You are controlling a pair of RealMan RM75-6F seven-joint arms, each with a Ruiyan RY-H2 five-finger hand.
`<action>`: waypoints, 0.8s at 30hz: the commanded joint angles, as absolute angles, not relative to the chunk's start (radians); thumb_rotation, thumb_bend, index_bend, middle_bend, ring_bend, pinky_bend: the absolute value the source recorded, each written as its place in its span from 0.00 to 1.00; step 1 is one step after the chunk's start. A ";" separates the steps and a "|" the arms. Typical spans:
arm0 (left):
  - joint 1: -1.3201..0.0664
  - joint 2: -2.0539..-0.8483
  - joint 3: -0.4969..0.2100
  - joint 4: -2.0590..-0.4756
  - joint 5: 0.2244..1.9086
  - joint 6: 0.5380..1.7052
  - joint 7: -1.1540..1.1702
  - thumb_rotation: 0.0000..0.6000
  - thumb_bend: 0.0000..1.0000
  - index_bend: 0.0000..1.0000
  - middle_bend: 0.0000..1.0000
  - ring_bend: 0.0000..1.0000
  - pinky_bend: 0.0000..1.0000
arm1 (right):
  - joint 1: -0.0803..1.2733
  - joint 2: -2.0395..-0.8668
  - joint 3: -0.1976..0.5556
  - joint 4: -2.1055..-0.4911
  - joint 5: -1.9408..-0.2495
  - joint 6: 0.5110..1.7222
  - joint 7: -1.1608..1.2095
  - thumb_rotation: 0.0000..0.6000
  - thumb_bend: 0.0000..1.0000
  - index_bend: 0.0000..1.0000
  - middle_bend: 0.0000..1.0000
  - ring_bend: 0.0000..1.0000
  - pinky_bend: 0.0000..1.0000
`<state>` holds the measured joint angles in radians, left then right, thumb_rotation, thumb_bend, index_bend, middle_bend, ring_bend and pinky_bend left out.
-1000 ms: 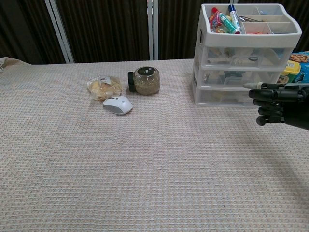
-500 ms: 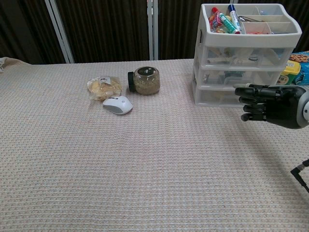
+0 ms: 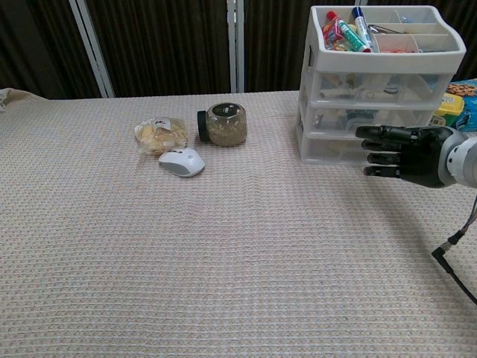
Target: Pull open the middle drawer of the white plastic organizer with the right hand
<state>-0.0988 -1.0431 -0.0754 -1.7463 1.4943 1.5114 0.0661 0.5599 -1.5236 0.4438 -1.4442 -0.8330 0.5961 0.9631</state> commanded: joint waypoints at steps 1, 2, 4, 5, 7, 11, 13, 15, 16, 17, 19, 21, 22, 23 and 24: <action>-0.101 -1.043 -0.075 -1.747 1.493 1.507 0.066 1.00 0.04 0.00 0.00 0.00 0.00 | 0.557 -1.532 0.458 -1.433 -0.830 0.585 0.966 1.00 0.37 0.11 0.85 0.87 0.65; -0.102 -1.043 -0.076 -1.746 1.492 1.506 0.067 1.00 0.04 0.00 0.00 0.00 0.00 | 0.556 -1.535 0.462 -1.429 -0.831 0.581 0.968 1.00 0.37 0.12 0.85 0.87 0.65; -0.104 -1.044 -0.076 -1.747 1.491 1.503 0.068 1.00 0.04 0.00 0.00 0.00 0.00 | 0.553 -1.540 0.475 -1.422 -0.831 0.565 0.978 1.00 0.37 0.14 0.85 0.87 0.65; -0.105 -1.045 -0.076 -1.747 1.490 1.502 0.068 1.00 0.04 0.00 0.00 0.00 0.00 | 0.552 -1.543 0.483 -1.418 -0.830 0.555 0.987 1.00 0.37 0.15 0.85 0.87 0.65; -0.106 -1.044 -0.076 -1.747 1.489 1.499 0.067 1.00 0.04 0.00 0.00 0.00 0.00 | 0.551 -1.548 0.496 -1.405 -0.832 0.535 0.998 1.00 0.37 0.18 0.85 0.87 0.65; -0.108 -1.042 -0.078 -1.746 1.483 1.496 0.059 1.00 0.04 0.00 0.00 0.00 0.00 | 0.555 -1.557 0.508 -1.383 -0.835 0.495 1.003 1.00 0.37 0.21 0.85 0.87 0.65; -0.109 -1.042 -0.078 -1.745 1.481 1.493 0.057 1.00 0.04 0.00 0.00 0.00 0.00 | 0.553 -1.564 0.518 -1.374 -0.829 0.474 1.014 1.00 0.37 0.23 0.85 0.87 0.65; -0.111 -1.042 -0.077 -1.744 1.480 1.489 0.057 1.00 0.04 0.00 0.00 0.00 0.00 | 0.553 -1.572 0.526 -1.361 -0.828 0.459 1.017 1.00 0.37 0.24 0.85 0.87 0.65; -0.111 -1.042 -0.077 -1.744 1.480 1.488 0.056 1.00 0.04 0.00 0.00 0.00 0.00 | 0.553 -1.574 0.530 -1.357 -0.829 0.456 1.017 1.00 0.37 0.24 0.85 0.87 0.65; -0.111 -1.041 -0.077 -1.743 1.479 1.487 0.055 1.00 0.04 0.00 0.00 0.00 0.00 | 0.553 -1.577 0.533 -1.353 -0.831 0.454 1.016 1.00 0.37 0.24 0.85 0.87 0.65; -0.111 -1.039 -0.077 -1.744 1.476 1.487 0.050 1.00 0.04 0.00 0.00 0.00 0.00 | 0.552 -1.581 0.538 -1.348 -0.832 0.448 1.015 1.00 0.37 0.24 0.85 0.87 0.65; -0.110 -1.037 -0.079 -1.745 1.472 1.488 0.044 1.00 0.04 0.00 0.00 0.00 0.00 | 0.552 -1.583 0.542 -1.344 -0.833 0.443 1.014 1.00 0.37 0.24 0.85 0.87 0.65; -0.109 -1.036 -0.080 -1.745 1.470 1.488 0.041 1.00 0.04 0.00 0.00 0.00 0.00 | 0.552 -1.584 0.543 -1.341 -0.833 0.441 1.013 1.00 0.37 0.24 0.85 0.87 0.65; -0.109 -1.035 -0.080 -1.744 1.468 1.489 0.039 1.00 0.04 0.00 0.00 0.00 0.00 | 0.552 -1.586 0.545 -1.338 -0.833 0.440 1.013 1.00 0.37 0.24 0.85 0.87 0.65; -0.108 -1.034 -0.081 -1.744 1.467 1.490 0.038 1.00 0.04 0.00 0.00 0.00 0.00 | 0.552 -1.588 0.547 -1.334 -0.832 0.438 1.011 1.00 0.37 0.24 0.85 0.87 0.65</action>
